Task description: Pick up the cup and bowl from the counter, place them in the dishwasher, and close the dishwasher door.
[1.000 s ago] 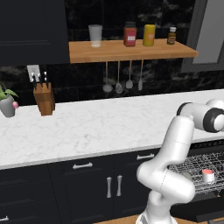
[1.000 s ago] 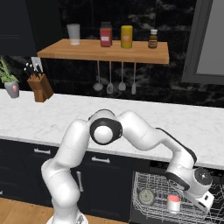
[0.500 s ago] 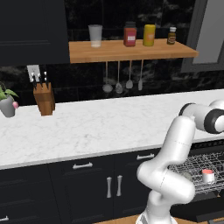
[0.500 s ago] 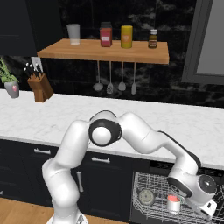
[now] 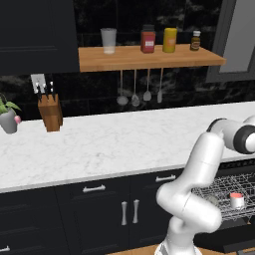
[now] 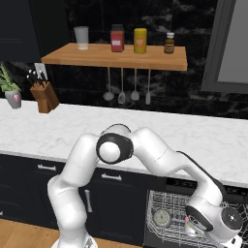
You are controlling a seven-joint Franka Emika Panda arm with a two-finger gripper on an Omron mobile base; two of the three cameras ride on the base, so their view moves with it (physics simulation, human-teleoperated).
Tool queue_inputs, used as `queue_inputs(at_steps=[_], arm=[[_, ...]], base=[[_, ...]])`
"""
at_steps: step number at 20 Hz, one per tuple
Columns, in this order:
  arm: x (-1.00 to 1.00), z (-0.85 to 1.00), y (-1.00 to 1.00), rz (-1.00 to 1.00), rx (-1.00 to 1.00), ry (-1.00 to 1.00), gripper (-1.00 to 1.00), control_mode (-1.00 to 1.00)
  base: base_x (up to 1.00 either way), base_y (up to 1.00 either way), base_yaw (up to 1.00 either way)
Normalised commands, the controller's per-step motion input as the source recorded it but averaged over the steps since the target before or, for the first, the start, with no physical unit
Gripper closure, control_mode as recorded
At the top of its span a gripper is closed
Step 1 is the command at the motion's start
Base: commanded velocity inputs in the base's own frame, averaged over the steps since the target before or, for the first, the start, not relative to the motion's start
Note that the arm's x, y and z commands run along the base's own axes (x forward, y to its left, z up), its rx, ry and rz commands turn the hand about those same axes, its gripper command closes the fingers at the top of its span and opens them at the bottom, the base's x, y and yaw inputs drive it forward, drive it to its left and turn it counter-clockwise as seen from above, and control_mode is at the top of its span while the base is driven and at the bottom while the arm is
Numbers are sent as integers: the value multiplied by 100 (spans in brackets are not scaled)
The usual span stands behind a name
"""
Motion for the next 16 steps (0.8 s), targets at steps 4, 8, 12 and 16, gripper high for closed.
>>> queue_inputs(at_steps=[4,8,12,16], arm=[[-64,22,4,-31,6,-7,-100,-100],[-53,16,0,-49,18,-4,-100,-100],[-38,0,1,-64,33,-7,-100,-100],[-31,0,17,-64,28,-12,-100,-100]], base=[[0,0,0],[0,0,0],[0,0,0],[0,0,0]])
